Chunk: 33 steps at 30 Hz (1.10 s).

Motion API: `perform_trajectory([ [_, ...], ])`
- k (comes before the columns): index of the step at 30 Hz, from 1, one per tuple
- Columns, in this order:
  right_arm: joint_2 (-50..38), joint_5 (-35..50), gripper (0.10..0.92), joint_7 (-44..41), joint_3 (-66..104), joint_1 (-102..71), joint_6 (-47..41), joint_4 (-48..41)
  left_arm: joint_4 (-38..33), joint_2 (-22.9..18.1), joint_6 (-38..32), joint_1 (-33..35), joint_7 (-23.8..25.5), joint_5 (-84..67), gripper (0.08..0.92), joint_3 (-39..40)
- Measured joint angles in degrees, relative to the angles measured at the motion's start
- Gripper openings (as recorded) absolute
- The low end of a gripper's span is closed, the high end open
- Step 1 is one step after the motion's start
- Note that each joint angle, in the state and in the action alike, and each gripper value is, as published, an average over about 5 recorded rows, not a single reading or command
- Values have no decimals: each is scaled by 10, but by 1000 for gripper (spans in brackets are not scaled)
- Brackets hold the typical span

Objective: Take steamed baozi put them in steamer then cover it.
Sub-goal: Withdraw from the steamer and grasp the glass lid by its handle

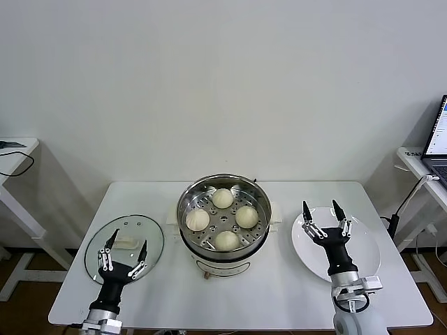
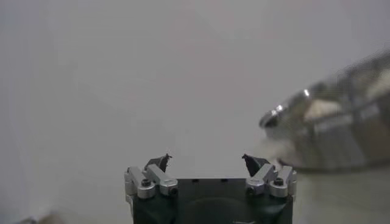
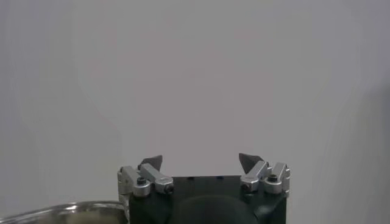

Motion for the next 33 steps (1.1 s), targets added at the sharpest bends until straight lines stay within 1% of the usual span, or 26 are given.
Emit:
perform_trajectory([
  [8,20,-6,823,2,-1,-6,7,-7,67,14,-33,-9,-61,222,823,-47],
  [14,29,-7,823,3,-1,-8,9,-10,109,23,-44,-23,-90,330,823,-75],
  [23,34,-8,823,3,0,-9,12,-15,155,31,-45,-57,-110,400,823,-91],
  [33,35,-11,823,3,2,-9,13,-20,192,36,-36,-100,-118,433,823,-86],
])
